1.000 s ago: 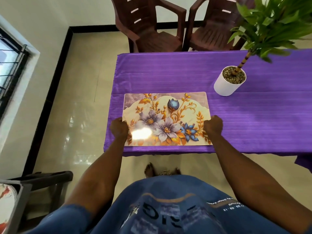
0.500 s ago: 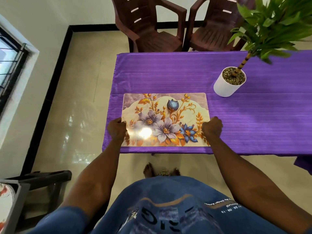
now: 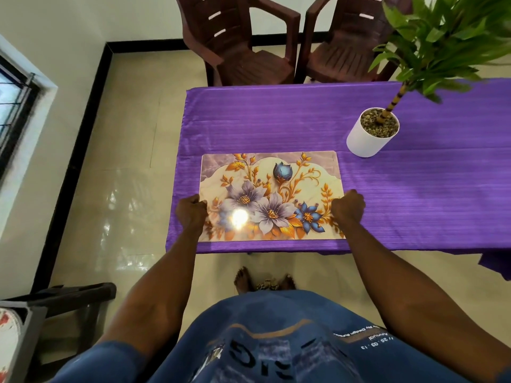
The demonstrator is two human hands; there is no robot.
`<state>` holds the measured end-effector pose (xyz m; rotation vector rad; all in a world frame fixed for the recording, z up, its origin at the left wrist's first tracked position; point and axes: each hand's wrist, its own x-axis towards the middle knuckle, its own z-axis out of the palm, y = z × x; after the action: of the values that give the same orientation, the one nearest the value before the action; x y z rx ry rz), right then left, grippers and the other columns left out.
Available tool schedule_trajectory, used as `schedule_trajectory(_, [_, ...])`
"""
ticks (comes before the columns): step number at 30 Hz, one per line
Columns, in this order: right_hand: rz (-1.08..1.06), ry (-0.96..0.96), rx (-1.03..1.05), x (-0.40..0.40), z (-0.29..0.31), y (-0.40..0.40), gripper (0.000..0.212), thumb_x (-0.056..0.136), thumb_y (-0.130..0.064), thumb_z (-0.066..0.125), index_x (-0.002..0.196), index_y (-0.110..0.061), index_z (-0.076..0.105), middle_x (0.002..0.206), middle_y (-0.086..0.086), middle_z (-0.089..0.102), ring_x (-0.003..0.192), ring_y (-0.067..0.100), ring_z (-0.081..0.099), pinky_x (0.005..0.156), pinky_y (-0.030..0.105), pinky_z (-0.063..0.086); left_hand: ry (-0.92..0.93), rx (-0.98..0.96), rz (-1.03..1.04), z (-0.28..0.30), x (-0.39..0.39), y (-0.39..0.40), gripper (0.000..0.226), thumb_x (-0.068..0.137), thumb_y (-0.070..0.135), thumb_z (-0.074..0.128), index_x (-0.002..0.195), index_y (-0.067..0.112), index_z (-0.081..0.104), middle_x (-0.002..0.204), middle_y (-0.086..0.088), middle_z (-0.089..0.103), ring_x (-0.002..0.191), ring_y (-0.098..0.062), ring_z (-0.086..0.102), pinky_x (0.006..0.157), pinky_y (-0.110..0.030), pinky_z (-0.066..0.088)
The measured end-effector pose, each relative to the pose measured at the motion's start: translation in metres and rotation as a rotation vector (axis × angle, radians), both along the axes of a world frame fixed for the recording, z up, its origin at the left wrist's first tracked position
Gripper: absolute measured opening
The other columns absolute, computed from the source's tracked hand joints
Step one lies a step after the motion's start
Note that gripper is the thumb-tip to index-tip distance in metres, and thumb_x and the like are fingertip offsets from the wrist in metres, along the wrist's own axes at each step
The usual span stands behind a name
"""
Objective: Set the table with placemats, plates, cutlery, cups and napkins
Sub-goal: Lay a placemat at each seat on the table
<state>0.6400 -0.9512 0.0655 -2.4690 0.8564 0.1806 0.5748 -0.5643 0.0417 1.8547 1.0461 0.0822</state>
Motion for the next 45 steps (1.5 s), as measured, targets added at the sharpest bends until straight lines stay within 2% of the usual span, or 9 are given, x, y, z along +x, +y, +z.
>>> schedule_trajectory(4, [0.006,0.005,-0.008,-0.001,0.002,-0.001,0.042,0.085,-0.019,0.067,0.12,0.0,0.056,0.124,0.02,0.056,0.113,0.038,0.055,0.091,0.048,0.051,-0.014,0.058,-0.028,0.007,-0.002,-0.009,0.009,0.085,0.008,0.071,0.092,0.012,0.076,0.089,-0.001,0.069,0.082,-0.024,0.069,0.078,-0.037,0.058])
schedule_trajectory(7, [0.008,0.007,-0.005,-0.001,0.002,-0.002,0.041,0.085,-0.019,0.067,0.12,-0.001,0.056,0.123,0.02,0.057,0.113,0.037,0.056,0.09,0.049,0.052,-0.015,0.094,-0.038,0.007,-0.002,-0.012,0.016,0.088,0.009,0.069,0.102,0.003,0.074,0.087,-0.002,0.069,0.081,-0.023,0.068,0.074,-0.034,0.056])
schedule_trajectory(11, [0.017,0.01,-0.003,-0.002,0.002,-0.002,0.04,0.087,-0.019,0.067,0.12,-0.002,0.055,0.124,0.02,0.056,0.113,0.036,0.056,0.091,0.049,0.052,0.019,0.176,-0.103,-0.006,-0.001,-0.005,0.014,0.089,0.014,0.068,0.08,0.004,0.072,0.078,-0.008,0.071,0.075,-0.027,0.069,0.064,-0.03,0.05])
schedule_trajectory(16, [0.014,0.002,-0.016,-0.004,0.003,0.001,0.042,0.087,-0.019,0.067,0.123,-0.002,0.052,0.126,0.02,0.054,0.116,0.037,0.053,0.092,0.049,0.05,0.09,0.317,-0.145,-0.02,0.0,0.0,0.019,0.089,0.019,0.066,0.101,0.008,0.076,0.099,-0.015,0.071,0.092,-0.032,0.065,0.08,-0.042,0.056])
schedule_trajectory(20, [0.024,0.005,0.001,-0.002,0.004,0.001,0.043,0.086,-0.019,0.068,0.122,0.0,0.053,0.125,0.02,0.056,0.115,0.037,0.054,0.091,0.049,0.051,0.115,0.382,-0.177,-0.018,0.0,-0.004,0.021,0.091,0.022,0.063,0.103,0.009,0.075,0.1,-0.013,0.071,0.095,-0.033,0.064,0.079,-0.041,0.053])
schedule_trajectory(31, [0.062,0.01,-0.008,-0.002,0.008,0.011,0.038,0.088,-0.02,0.067,0.121,-0.002,0.058,0.122,0.019,0.059,0.111,0.036,0.058,0.089,0.047,0.053,0.115,0.343,-0.124,-0.027,-0.004,0.005,0.022,0.091,0.024,0.058,0.101,0.009,0.072,0.098,-0.01,0.072,0.09,-0.027,0.067,0.078,-0.047,0.058])
schedule_trajectory(38, [0.06,0.015,0.022,-0.003,0.014,0.012,0.04,0.088,-0.021,0.068,0.121,-0.002,0.056,0.124,0.018,0.058,0.111,0.036,0.058,0.091,0.047,0.052,0.109,0.288,-0.025,-0.008,-0.003,-0.006,0.024,0.089,0.019,0.065,0.107,0.004,0.07,0.107,-0.013,0.07,0.099,-0.029,0.065,0.085,-0.042,0.054])
schedule_trajectory(42, [0.014,0.047,0.096,0.0,0.015,0.009,0.045,0.084,-0.028,0.07,0.119,-0.004,0.056,0.122,0.017,0.06,0.108,0.035,0.06,0.088,0.047,0.054,0.112,0.183,-0.01,-0.004,0.0,-0.004,0.024,0.082,0.028,0.069,0.091,0.006,0.071,0.094,-0.01,0.072,0.085,-0.026,0.068,0.072,-0.036,0.053])
schedule_trajectory(45, [-0.03,0.044,0.196,0.002,0.016,0.007,0.049,0.082,-0.023,0.071,0.122,-0.005,0.051,0.123,0.016,0.06,0.108,0.035,0.06,0.088,0.045,0.054,0.111,0.111,0.024,-0.009,0.004,0.003,0.039,0.074,0.041,0.069,0.094,0.008,0.07,0.094,-0.009,0.072,0.086,-0.027,0.069,0.075,-0.039,0.057])
